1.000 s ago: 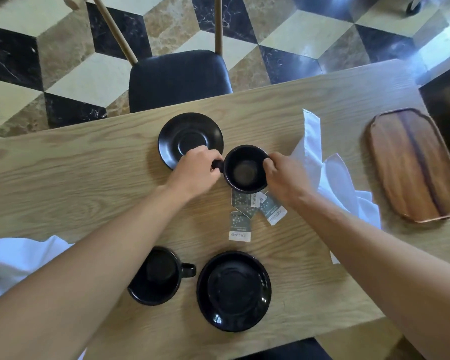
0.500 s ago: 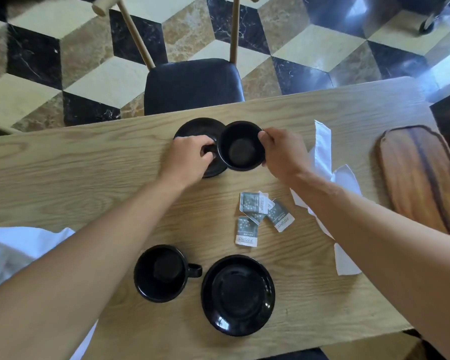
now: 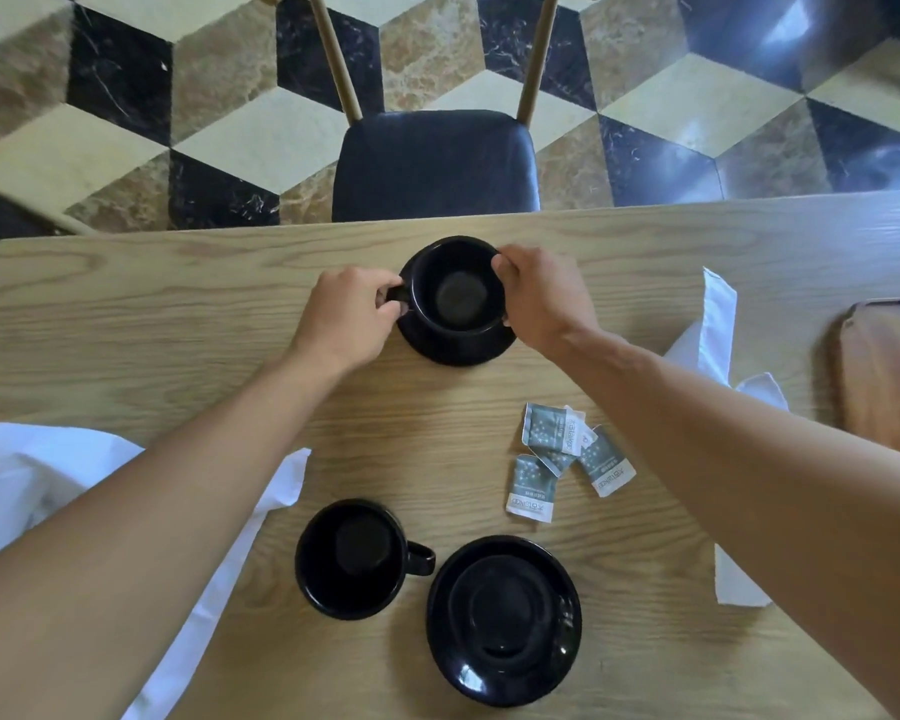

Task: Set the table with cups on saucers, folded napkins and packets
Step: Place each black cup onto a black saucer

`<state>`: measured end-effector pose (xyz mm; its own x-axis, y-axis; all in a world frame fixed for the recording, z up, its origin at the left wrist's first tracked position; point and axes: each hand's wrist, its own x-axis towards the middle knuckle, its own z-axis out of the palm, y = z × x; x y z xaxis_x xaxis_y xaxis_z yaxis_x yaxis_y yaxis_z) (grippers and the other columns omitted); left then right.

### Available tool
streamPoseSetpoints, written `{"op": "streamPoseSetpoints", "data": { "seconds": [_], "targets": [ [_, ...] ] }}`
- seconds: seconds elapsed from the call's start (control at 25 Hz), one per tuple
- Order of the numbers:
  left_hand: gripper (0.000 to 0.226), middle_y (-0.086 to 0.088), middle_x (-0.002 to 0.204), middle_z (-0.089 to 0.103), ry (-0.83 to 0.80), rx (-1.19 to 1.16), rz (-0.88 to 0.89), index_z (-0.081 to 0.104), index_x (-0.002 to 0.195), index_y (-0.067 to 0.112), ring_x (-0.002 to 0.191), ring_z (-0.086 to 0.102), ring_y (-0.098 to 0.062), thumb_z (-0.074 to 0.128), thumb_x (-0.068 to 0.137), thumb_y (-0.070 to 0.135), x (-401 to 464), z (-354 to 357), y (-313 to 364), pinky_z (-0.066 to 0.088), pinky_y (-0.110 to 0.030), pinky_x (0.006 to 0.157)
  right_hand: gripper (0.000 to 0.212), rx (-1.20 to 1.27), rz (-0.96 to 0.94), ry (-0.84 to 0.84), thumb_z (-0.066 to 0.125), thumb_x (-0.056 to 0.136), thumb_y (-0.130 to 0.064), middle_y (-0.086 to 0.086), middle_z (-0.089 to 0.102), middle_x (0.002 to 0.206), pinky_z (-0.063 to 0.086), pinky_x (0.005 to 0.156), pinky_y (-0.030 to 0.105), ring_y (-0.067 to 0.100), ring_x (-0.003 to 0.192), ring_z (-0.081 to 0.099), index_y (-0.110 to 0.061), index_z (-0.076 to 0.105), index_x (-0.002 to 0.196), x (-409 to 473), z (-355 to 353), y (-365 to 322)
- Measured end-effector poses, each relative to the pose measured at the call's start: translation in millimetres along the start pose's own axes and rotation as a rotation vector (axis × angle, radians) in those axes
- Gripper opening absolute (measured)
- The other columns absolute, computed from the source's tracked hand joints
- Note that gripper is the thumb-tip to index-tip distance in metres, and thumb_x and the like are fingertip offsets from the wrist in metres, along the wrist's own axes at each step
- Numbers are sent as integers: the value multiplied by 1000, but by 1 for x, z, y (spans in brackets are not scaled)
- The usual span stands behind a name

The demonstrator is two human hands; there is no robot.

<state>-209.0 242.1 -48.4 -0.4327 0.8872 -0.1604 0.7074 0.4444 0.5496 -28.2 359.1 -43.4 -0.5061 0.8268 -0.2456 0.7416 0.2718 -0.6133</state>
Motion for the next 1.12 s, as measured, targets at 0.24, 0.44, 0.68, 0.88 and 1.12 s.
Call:
{"op": "streamPoseSetpoints", "data": {
  "seconds": [0.24,0.44,0.68,0.88,1.12],
  "targets": [
    [20,5,66,60,13,-33,-24,78,104,26,71,56,-20,73,87,17,1,8,-6,37,-26,66,34,0,12,-8,38,107,-24,11,66,80,57,68,46,34,67,66,-9,58,83,3,5,3],
    [18,-2,69,65,-3,-60,-12,78,101,23,68,66,-26,69,89,12,3,9,-7,56,-42,72,34,46,51,-13,39,107,-26,10,66,82,58,71,47,33,70,67,-8,61,88,6,9,7],
    [43,4,71,65,-44,-87,-103,64,128,24,71,68,-24,64,87,10,-4,6,-7,59,-44,78,43,132,146,-8,30,104,-29,16,69,79,57,75,48,35,74,69,-3,59,85,0,7,8],
    [15,4,75,67,6,-129,-261,61,104,22,75,68,-23,58,90,23,-57,-10,-27,57,-42,75,43,303,367,39,33,93,-33,14,72,85,58,78,53,36,80,70,-6,66,88,-54,10,0],
    [26,6,71,69,-99,-131,-431,65,81,24,79,66,-21,53,97,42,-169,-12,-67,51,-35,72,48,126,114,-361,39,105,-40,8,66,75,53,64,40,25,68,63,-5,59,79,-166,68,-16]
  ]
}}
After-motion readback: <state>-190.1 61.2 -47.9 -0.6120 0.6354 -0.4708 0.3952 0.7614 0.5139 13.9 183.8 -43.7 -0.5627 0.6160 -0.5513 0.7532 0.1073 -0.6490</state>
